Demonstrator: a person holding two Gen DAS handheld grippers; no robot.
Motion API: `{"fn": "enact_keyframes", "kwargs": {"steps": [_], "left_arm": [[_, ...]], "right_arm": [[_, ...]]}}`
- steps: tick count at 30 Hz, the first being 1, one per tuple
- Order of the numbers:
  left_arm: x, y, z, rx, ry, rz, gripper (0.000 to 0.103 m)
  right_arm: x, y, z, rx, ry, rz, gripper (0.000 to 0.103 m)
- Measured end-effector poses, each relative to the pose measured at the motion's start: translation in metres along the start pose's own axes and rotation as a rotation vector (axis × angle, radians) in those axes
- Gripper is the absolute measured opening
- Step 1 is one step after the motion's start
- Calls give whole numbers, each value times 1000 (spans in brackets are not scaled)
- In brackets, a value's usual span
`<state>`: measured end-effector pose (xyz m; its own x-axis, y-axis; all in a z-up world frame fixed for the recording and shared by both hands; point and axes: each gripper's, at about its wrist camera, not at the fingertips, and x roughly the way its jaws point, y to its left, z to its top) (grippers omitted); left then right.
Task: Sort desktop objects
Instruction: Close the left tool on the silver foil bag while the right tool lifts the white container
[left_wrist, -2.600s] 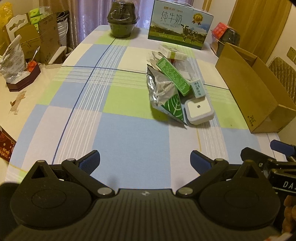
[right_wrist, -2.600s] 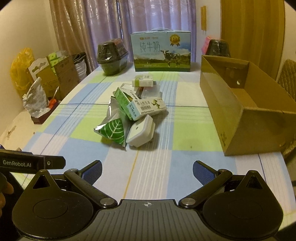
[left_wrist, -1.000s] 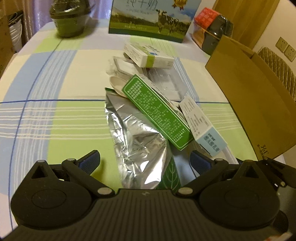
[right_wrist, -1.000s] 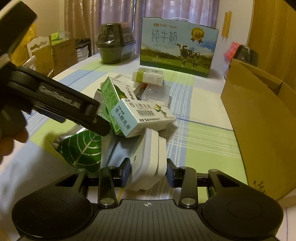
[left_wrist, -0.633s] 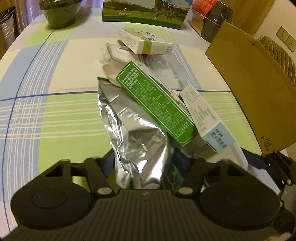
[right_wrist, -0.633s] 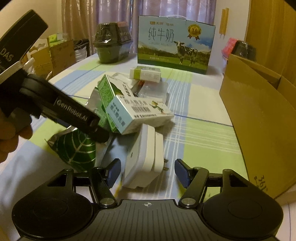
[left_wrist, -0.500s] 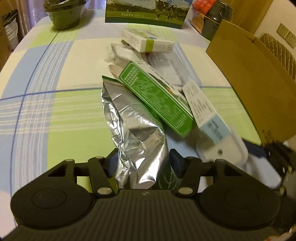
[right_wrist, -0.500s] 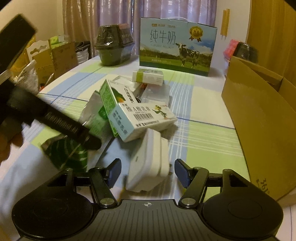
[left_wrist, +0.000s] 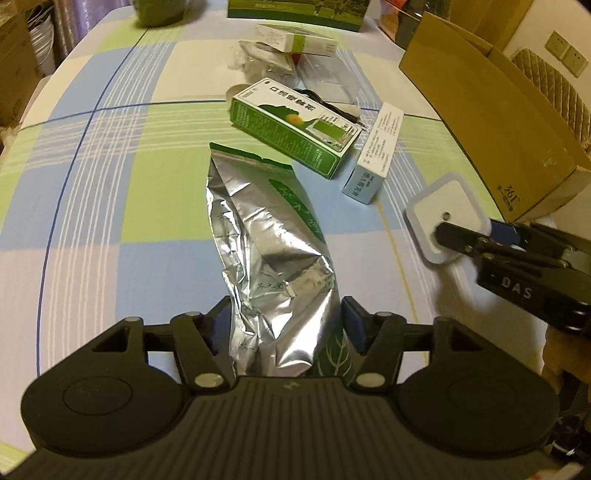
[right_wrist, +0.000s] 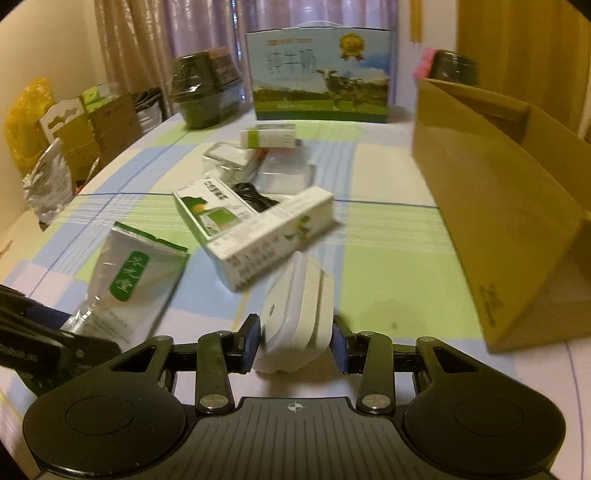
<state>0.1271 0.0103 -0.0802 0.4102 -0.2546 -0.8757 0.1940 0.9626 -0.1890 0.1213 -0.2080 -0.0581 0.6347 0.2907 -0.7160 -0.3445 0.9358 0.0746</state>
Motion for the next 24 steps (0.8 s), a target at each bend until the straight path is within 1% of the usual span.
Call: {"fn": "enact_keyframes", "kwargs": {"steps": [2, 3, 4, 5, 7, 9, 13, 15, 18, 22, 24], "left_arm": [[-2, 1, 0, -12, -4, 6, 62], [-4, 2, 0, -17, -9, 6, 65], [-5, 3, 1, -23, -14, 7, 66], [-6, 4, 3, -25, -19, 10, 68], [-7, 3, 5, -18, -25, 22, 71], [-6, 3, 9, -9, -30, 30, 77], [-2, 3, 12, 7, -30, 39, 78], [2, 3, 13, 8, -28, 35, 79], [6, 4, 14, 2, -20, 32, 79], [13, 8, 19, -20, -8, 11, 79], [17, 8, 21, -21, -1, 18, 78]], "right_arm": [[-3, -1, 0, -4, 5, -24, 53], [-4, -2, -1, -3, 1, -28, 61], [-4, -2, 0, -5, -4, -29, 66], [-4, 0, 1, -22, -10, -36, 68], [-3, 7, 1, -82, -22, -59, 78], [2, 14, 2, -139, -20, -76, 82], [10, 30, -2, -310, -41, -124, 84], [15, 36, -6, -397, -43, -135, 84], [22, 40, -10, -486, -51, -140, 84], [28, 41, -13, -529, -52, -141, 83], [30, 41, -13, -535, -49, -145, 81]]}}
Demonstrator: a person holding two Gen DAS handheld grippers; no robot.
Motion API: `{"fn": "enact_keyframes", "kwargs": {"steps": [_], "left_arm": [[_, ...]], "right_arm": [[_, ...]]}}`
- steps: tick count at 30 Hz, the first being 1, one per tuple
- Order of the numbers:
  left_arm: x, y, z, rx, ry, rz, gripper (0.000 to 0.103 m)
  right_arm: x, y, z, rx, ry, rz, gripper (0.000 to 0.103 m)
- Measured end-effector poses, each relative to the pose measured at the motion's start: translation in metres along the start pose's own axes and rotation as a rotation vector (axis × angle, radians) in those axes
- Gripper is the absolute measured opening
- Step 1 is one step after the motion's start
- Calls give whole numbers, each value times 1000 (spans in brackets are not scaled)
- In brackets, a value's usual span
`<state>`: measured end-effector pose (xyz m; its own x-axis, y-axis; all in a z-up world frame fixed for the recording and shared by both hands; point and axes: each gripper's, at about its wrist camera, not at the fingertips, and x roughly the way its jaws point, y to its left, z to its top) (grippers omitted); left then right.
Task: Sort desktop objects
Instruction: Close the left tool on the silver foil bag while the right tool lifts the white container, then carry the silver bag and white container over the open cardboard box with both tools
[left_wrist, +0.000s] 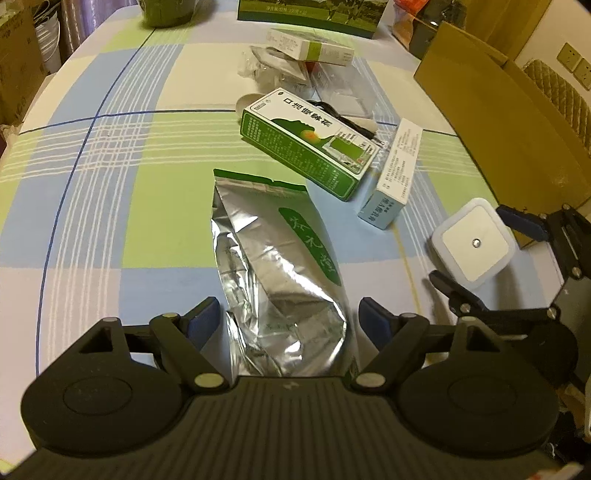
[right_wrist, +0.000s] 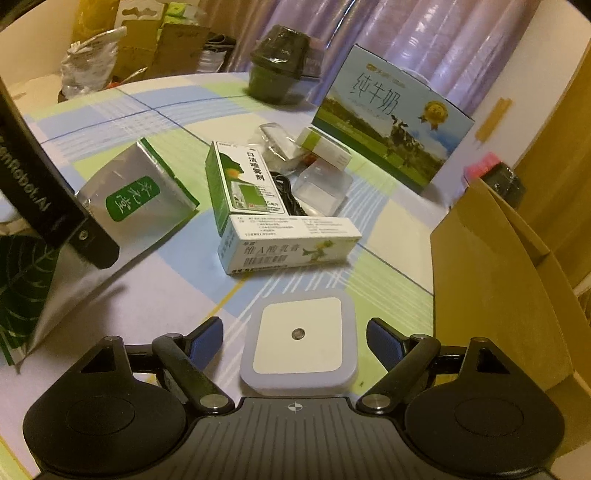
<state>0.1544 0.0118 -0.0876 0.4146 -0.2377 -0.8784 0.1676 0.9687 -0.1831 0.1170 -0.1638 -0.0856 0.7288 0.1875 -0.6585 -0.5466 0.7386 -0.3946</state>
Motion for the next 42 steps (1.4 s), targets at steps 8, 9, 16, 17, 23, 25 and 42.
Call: {"fn": "enact_keyframes", "kwargs": {"steps": [8, 9, 16, 17, 23, 25, 42], "left_arm": [[3, -8, -2, 52, 9, 17, 58], [1, -9, -3, 50, 4, 13, 53], [-9, -12, -13, 33, -13, 3, 48], [-9, -13, -15, 37, -11, -4, 48], [-8, -11, -19, 27, -3, 3, 59], [-5, -10, -20, 23, 4, 13, 64], [-46, -23, -22, 34, -55, 8, 44]], "right_arm": [[1, 2, -5, -18, 1, -18, 68], [0, 1, -6, -14, -3, -19, 64], [-9, -15, -10, 107, -21, 2, 63], [-11, -17, -10, 133, -21, 7, 63], [-18, -23, -10, 224, -16, 32, 63], [-19, -23, -11, 228, -14, 33, 63], [-55, -35, -8, 335, -44, 70, 63]]}}
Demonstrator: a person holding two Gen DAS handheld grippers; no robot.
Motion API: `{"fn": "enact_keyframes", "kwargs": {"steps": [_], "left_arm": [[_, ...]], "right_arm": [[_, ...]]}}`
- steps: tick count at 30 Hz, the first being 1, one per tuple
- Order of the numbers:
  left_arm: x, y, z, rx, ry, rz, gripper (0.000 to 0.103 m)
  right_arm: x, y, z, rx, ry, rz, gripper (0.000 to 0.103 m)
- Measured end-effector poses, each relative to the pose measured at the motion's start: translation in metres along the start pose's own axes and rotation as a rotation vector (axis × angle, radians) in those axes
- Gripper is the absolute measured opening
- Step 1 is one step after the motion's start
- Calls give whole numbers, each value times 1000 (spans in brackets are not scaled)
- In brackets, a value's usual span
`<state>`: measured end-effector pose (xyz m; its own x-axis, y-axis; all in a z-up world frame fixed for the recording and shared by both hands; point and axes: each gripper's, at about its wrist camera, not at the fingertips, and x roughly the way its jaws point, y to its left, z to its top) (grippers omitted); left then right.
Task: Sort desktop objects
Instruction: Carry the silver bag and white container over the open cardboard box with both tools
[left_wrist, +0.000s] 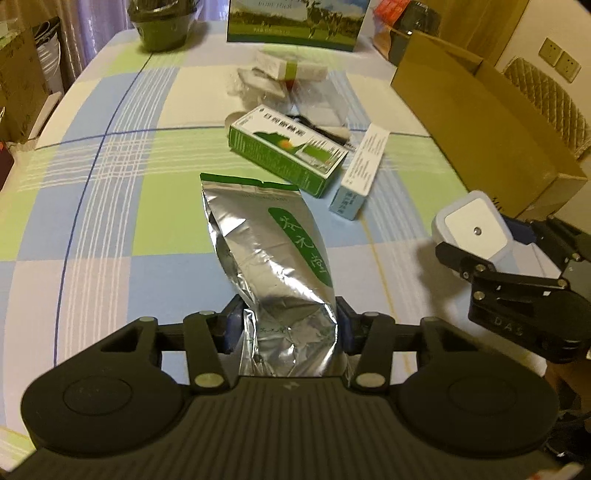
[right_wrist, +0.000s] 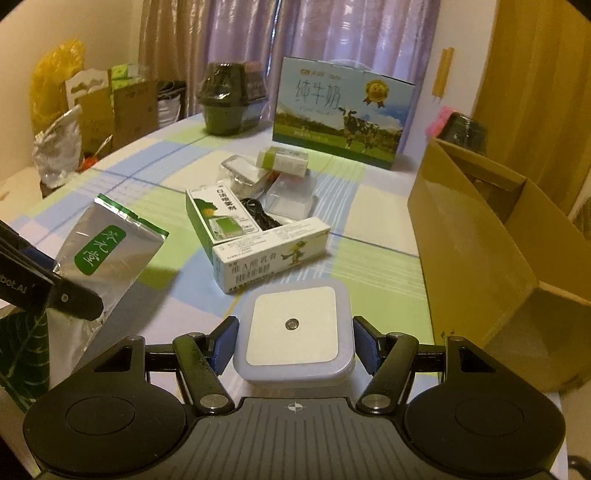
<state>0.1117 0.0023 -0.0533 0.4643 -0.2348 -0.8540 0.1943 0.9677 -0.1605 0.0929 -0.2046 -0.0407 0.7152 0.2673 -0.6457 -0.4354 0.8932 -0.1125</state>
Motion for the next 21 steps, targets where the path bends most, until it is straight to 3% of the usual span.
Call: {"fn": "enact_keyframes", "kwargs": {"steps": [13, 21], "left_arm": [[-30, -48, 3, 55, -47, -68, 44], [-36, -91, 26, 95, -78, -147, 44]], "right_arm": [[-56, -31, 9, 123, -54, -22, 63], [-90, -71, 20, 175, -100, -69, 63]]}}
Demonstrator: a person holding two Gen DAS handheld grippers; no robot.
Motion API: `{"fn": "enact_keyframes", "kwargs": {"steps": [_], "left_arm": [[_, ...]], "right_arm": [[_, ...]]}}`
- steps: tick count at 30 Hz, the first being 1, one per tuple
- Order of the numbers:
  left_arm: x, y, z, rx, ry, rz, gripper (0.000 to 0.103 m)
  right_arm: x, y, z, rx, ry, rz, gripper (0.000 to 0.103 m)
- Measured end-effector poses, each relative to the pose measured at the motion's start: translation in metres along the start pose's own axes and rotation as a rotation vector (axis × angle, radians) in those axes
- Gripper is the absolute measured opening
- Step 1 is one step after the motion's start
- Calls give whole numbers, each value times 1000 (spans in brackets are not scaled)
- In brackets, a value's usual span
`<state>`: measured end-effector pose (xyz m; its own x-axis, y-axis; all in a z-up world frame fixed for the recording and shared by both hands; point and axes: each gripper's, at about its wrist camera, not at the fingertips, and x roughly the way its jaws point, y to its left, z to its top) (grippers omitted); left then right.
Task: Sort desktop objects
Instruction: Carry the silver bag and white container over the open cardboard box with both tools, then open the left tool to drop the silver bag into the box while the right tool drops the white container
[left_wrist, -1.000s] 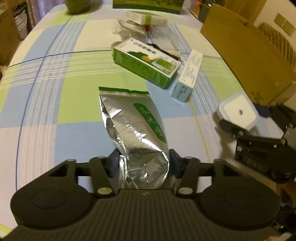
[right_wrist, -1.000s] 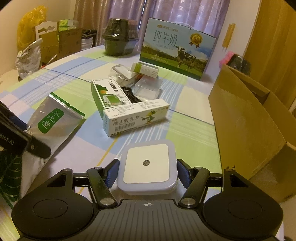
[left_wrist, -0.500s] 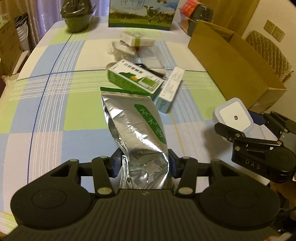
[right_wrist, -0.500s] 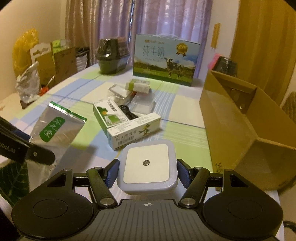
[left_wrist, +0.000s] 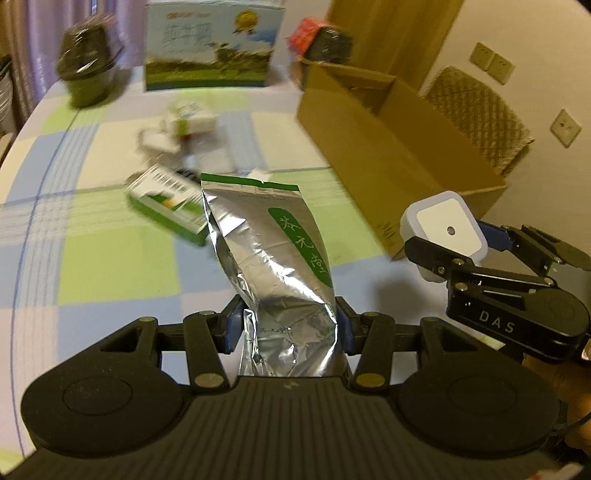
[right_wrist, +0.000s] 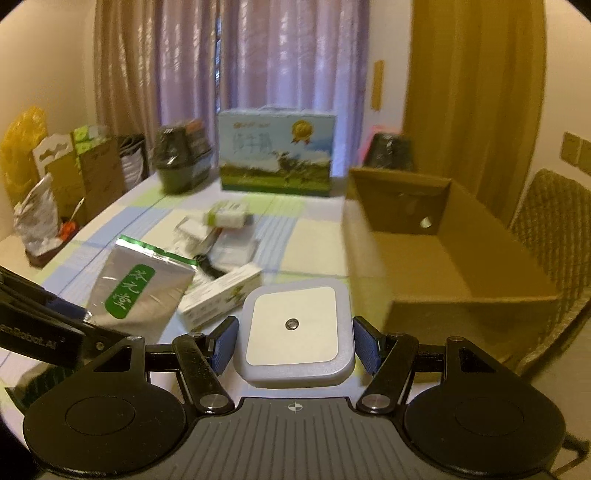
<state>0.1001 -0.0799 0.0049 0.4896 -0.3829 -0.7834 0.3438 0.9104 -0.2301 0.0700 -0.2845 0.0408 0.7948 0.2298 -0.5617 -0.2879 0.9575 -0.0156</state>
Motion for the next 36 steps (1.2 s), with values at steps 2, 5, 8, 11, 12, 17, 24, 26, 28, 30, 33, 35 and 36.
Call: {"fn": "enact_keyframes", "kwargs": {"steps": [2, 5, 8, 11, 12, 17, 24, 26, 28, 30, 33, 35, 36], "left_arm": [[1, -14, 11, 17, -15, -20, 44], [3, -33, 28, 47, -35, -40, 44], [6, -55, 47, 77, -54, -61, 44], [11, -75, 64, 101, -68, -81, 44], [14, -82, 71, 107, -70, -89, 44], [31, -108, 97, 121, -70, -117, 44], [54, -129, 125, 112, -68, -142, 44], [61, -132, 132, 104, -67, -145, 44], [68, -135, 141, 92, -66, -149, 44], [75, -137, 149, 74, -69, -142, 44], [84, -138, 160, 44, -79, -118, 44], [91, -139, 166, 21, -81, -115, 44], [95, -139, 169, 9, -80, -115, 44]], "right_arm": [[-7, -14, 8, 23, -17, -17, 63], [-14, -35, 18, 44, -38, -45, 63], [-16, -59, 29, 65, -50, -73, 63], [-15, -82, 39, 79, -48, -81, 63], [-14, -88, 42, 78, -49, -85, 63], [-6, -124, 58, 110, -46, -101, 63], [14, -158, 68, 114, -31, -106, 63], [21, -164, 69, 115, -24, -107, 63], [27, -172, 70, 124, -17, -105, 63], [33, -177, 70, 134, -15, -101, 63], [41, -186, 71, 144, -15, -104, 63], [45, -191, 72, 151, -17, -105, 63], [47, -193, 73, 153, -19, -105, 63]]}}
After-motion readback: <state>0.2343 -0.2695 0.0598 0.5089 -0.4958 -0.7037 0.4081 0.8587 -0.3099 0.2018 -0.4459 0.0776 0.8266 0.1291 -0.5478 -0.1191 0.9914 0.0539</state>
